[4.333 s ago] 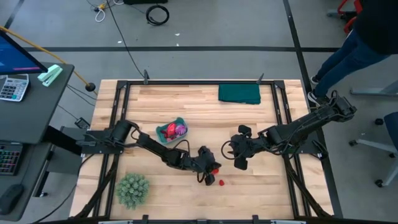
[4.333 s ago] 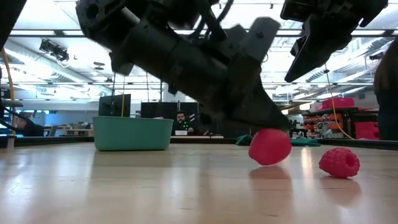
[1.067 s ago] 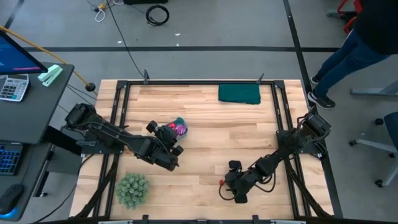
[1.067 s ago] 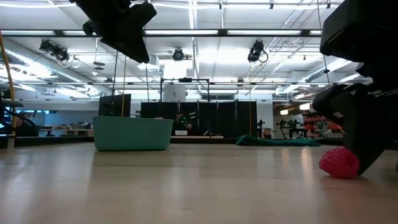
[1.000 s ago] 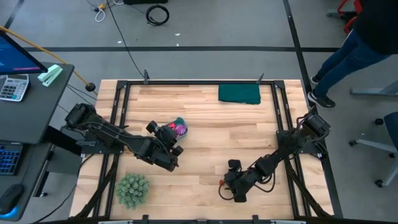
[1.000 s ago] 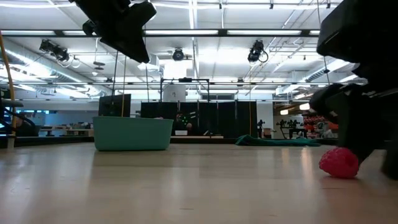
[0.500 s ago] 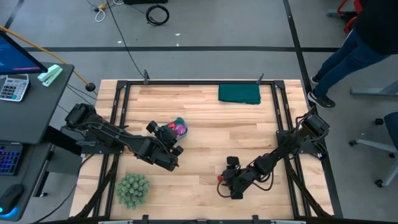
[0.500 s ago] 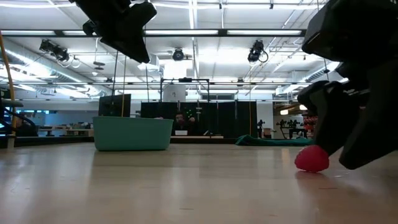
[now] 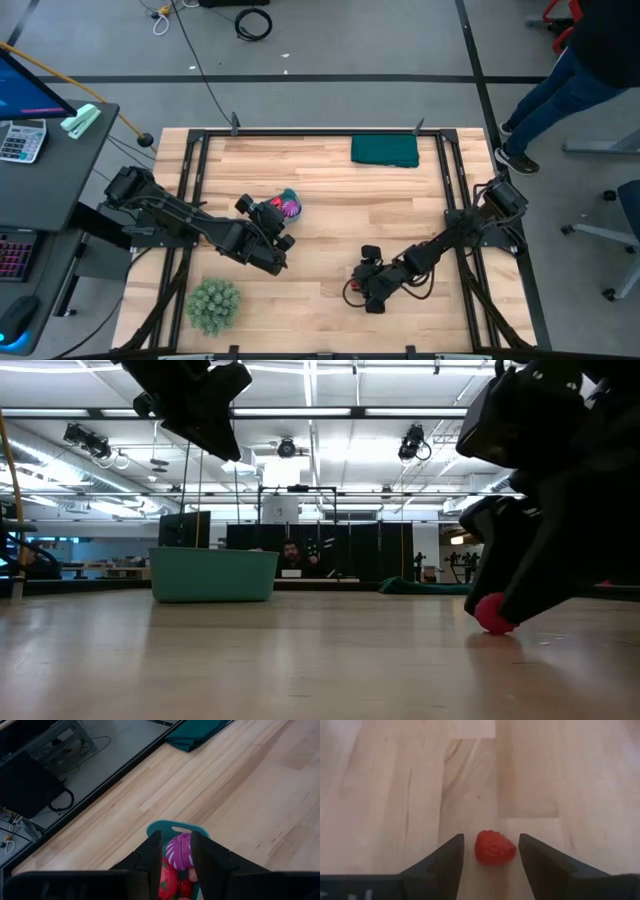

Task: Pick and placing Produce into tupperware
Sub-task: Put the red raspberry into the blue bin

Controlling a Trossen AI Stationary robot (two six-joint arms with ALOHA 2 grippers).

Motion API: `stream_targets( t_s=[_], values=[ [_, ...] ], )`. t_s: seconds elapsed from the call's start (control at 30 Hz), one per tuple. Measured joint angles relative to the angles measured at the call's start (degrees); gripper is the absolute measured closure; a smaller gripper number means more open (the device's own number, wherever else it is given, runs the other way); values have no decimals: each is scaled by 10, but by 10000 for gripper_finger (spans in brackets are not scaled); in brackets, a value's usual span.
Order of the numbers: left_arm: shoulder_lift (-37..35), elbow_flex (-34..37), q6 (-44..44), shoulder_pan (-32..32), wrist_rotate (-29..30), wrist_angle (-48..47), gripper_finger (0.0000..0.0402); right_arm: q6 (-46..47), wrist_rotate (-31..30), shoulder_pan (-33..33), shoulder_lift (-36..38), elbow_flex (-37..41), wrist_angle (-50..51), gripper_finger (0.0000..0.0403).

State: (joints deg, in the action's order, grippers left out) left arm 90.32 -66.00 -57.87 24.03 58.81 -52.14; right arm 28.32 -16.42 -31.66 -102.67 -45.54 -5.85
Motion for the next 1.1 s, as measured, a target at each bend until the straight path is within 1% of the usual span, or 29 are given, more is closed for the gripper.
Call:
stream_targets(
  t_s=[0.23,0.5,0.57,0.73,0.83,0.93,1.1],
  values=[
    [0,0,0,0,0,0,294,0,6,0,0,0,0,222],
    [0,0,0,0,0,0,294,6,3,0,1,0,0,287],
    [0,0,0,0,0,0,294,6,3,1,1,0,0,297],
    [0,0,5,0,0,0,294,2,-4,1,2,-1,-2,297],
    [-5,0,21,0,-1,-1,294,-1,-33,1,2,-2,-4,297],
    [-19,0,39,0,0,-3,296,-23,-46,13,2,-1,-13,308],
    [-58,0,61,0,8,-3,307,-50,-46,54,1,-7,-51,341]
  ],
)
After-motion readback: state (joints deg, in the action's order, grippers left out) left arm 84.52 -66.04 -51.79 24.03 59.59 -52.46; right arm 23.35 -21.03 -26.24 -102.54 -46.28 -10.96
